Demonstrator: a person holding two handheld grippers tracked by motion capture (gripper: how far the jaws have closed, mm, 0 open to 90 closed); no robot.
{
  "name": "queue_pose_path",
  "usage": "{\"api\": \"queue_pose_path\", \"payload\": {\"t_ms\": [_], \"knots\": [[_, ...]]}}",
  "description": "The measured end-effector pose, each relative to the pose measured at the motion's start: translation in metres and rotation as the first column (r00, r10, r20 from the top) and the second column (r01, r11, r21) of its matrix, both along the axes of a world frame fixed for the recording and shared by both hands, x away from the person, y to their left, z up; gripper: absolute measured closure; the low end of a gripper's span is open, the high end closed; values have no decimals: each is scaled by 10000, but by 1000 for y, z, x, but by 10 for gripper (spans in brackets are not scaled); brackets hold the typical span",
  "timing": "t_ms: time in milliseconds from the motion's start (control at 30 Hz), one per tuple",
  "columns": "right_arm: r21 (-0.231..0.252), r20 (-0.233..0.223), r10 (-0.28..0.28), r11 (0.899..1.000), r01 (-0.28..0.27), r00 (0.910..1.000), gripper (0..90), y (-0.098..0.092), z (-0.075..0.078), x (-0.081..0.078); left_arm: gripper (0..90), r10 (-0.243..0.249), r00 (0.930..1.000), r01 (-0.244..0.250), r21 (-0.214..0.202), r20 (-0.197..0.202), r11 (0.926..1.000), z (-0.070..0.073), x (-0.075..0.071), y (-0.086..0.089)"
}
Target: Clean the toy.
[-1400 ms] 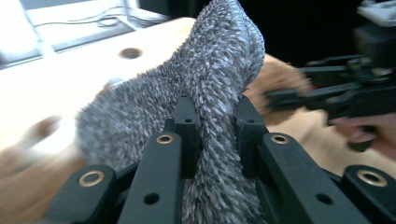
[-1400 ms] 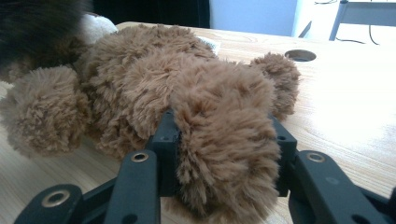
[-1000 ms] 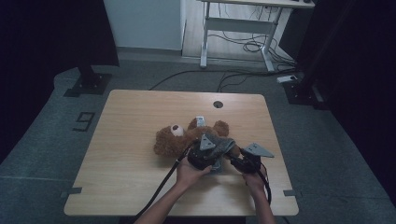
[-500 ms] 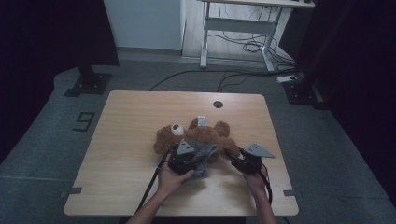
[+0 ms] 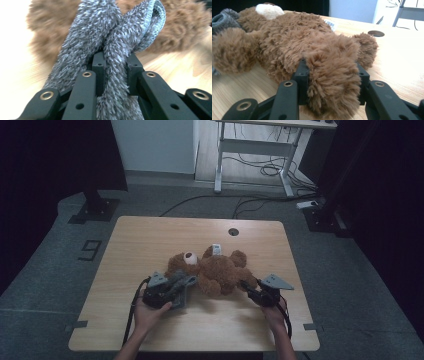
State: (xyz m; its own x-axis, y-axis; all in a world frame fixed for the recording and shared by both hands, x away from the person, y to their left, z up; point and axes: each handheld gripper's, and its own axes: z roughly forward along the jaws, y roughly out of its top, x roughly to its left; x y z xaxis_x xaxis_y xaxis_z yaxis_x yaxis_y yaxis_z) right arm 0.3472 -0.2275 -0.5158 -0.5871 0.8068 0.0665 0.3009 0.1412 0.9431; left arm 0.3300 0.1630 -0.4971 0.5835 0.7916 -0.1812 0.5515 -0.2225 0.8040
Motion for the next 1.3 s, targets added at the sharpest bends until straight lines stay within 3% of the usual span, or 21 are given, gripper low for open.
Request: {"api": "queue_pose_path", "payload": {"t_ms": [167,300,500,633,767,867,1000,1133,1300], "knots": [[-7,-4,26,10000,-26,10000,598,0,0,0,741,467,9988,-461,-373,156,9982,6,-4,21],[5,35,35,10000,-35,10000,598,0,0,0,741,184,9983,-160,-443,551,9989,19,-7,9],[39,44,38,10000,-38,10000,598,0,-1,1,738,-885,9893,928,-319,1157,9952,44,4,-49],[57,37,45,10000,-45,10000,598,0,-1,1,738,-1706,9782,1742,-204,1182,9845,53,14,-98],[95,20,52,9999,-52,10000,598,0,-1,1,736,-2327,9680,2318,212,939,9725,49,18,-142],[198,-21,85,9998,-85,10000,598,-1,0,0,735,-2460,9675,2437,428,586,9689,37,22,-161],[188,-17,130,9997,-129,9999,598,-1,0,0,734,-2402,9698,2384,451,414,9701,24,22,-160],[181,-1,172,9997,-172,9999,598,-1,0,0,736,-2158,9757,2156,81,389,9764,22,20,-138],[174,15,163,9997,-163,9999,598,-1,0,0,735,-1714,9836,1718,-16,565,9851,30,20,-109]]}}
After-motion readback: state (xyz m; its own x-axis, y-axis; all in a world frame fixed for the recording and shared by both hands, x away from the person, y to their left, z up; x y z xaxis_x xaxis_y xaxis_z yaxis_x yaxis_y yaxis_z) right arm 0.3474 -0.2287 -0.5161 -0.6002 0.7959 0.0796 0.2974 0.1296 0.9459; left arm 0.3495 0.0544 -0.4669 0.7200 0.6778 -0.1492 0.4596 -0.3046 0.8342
